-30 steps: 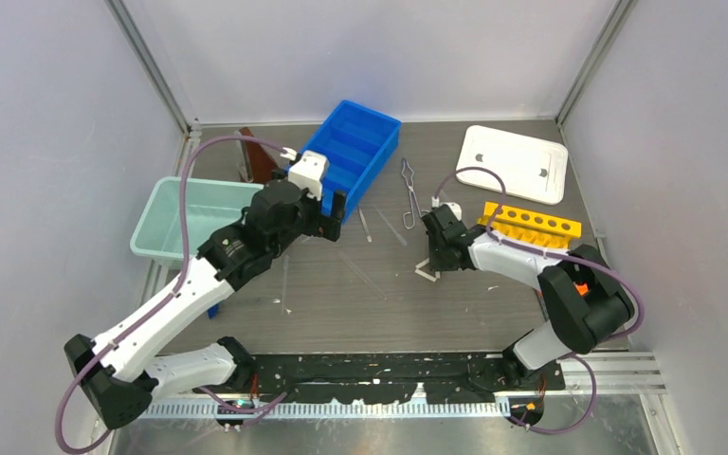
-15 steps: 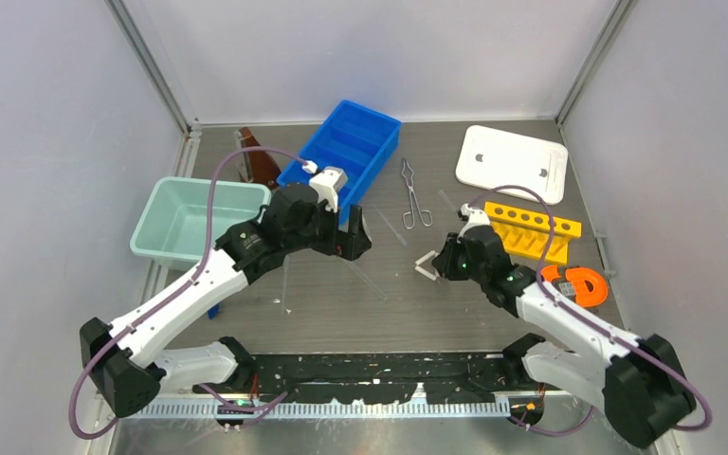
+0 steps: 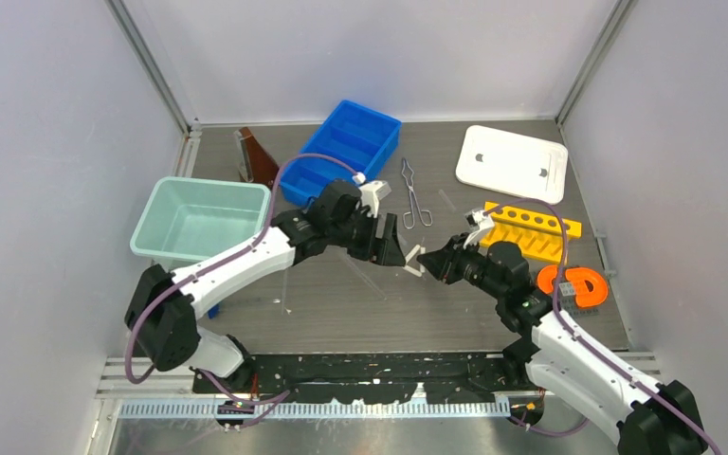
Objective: Organize the chemistry lab equipment
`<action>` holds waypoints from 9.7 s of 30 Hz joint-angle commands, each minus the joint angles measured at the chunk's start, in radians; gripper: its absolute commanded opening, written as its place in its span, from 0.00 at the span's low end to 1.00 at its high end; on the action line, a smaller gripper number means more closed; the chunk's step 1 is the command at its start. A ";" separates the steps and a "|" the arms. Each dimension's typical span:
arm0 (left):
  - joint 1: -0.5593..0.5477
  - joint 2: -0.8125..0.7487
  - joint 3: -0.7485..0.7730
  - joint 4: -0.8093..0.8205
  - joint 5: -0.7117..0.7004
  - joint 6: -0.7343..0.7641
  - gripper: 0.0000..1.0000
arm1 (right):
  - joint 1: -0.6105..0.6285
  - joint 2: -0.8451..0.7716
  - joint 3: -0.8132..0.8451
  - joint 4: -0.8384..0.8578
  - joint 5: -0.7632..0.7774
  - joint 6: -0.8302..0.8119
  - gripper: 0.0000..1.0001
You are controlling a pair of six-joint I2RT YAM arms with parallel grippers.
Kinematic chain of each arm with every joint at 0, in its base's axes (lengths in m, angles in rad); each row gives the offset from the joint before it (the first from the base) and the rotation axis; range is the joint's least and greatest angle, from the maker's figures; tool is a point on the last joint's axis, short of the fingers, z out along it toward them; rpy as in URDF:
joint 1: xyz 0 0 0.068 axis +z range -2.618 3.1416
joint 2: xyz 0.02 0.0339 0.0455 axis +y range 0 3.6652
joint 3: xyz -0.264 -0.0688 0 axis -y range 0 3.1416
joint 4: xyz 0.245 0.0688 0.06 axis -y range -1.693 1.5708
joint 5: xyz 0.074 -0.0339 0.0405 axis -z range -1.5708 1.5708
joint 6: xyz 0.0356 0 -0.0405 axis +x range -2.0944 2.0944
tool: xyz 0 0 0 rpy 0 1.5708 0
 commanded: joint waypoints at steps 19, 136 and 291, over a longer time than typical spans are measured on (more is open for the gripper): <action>-0.022 0.169 0.103 0.106 0.132 0.045 0.38 | 0.011 0.071 0.021 0.080 -0.045 0.019 0.19; 0.585 -0.770 -0.280 -0.192 0.031 0.188 1.00 | -0.012 0.900 0.788 -0.396 0.470 -0.074 0.49; 0.315 -0.443 0.075 -0.284 -0.402 0.362 0.00 | 0.515 0.161 0.348 -0.409 0.904 0.060 1.00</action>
